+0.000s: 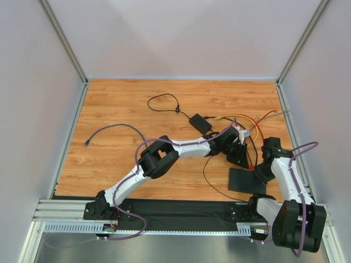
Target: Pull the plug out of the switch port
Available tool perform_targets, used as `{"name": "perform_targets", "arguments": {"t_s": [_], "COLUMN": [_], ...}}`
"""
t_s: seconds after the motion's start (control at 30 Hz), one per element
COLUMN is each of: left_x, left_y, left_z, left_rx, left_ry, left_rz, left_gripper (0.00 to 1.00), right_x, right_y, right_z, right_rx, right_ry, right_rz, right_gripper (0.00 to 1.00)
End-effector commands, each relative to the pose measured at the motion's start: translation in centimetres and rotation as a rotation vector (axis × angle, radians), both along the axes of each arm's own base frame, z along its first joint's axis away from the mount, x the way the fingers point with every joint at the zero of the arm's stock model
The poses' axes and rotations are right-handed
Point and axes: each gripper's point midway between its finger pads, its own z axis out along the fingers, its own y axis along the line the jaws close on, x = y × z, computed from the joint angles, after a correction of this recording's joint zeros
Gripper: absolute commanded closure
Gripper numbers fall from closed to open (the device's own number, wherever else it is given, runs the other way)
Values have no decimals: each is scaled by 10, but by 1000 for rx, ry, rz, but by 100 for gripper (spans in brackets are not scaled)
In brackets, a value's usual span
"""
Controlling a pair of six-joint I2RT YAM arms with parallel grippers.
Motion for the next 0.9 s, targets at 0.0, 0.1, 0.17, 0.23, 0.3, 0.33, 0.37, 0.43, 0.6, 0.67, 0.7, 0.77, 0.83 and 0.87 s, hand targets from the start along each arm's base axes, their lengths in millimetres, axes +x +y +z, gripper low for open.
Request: {"name": "perform_targets", "arguments": {"t_s": [0.0, 0.1, 0.17, 0.23, 0.3, 0.33, 0.37, 0.43, 0.6, 0.67, 0.7, 0.77, 0.83, 0.87], "left_x": [-3, -5, -7, -7, -10, -10, -10, -11, -10, -10, -8, -9, -10, -9], "left_y": [-9, -13, -16, -17, -20, -21, -22, -24, -28, -29, -29, -29, -30, -30], "left_z": [14, 11, 12, 14, 11, 11, 10, 11, 11, 12, 11, 11, 11, 12], "left_rx": [-82, -84, -100, -110, -119, -123, -133, -140, -163, -165, -160, -159, -161, -162], "left_ry": [26, 65, 79, 103, 129, 137, 147, 156, 168, 164, 163, 161, 157, 157], "left_rz": [-30, -27, -35, -30, -31, -33, -40, -39, -35, -29, -24, -26, -28, -26], "left_gripper": [66, 67, 68, 68, 68, 69, 69, 69, 69, 69, 69, 69, 69, 69], "right_x": [9, 9, 7, 5, 4, 4, 3, 2, 3, 2, 2, 2, 3, 3], "right_y": [-2, -2, -3, -5, -6, -6, -7, -8, -8, -7, -7, -7, -7, -7], "right_z": [-2, -3, -3, -2, -3, -3, -3, -4, -5, -6, -6, -7, -7, -7], "right_rx": [0, -4, -11, -21, -26, -30, -32, -40, -38, -34, -33, -31, -30, -30], "right_ry": [-33, -29, -26, -26, -24, -24, -20, -11, -2, 6, 6, 6, 4, 5], "right_rz": [-27, -29, -30, -36, -42, -47, -49, -50, -44, -40, -40, -40, -38, -35], "right_gripper": [74, 75, 76, 77, 78, 80, 82, 87, 95, 97, 97, 97, 97, 97]}}
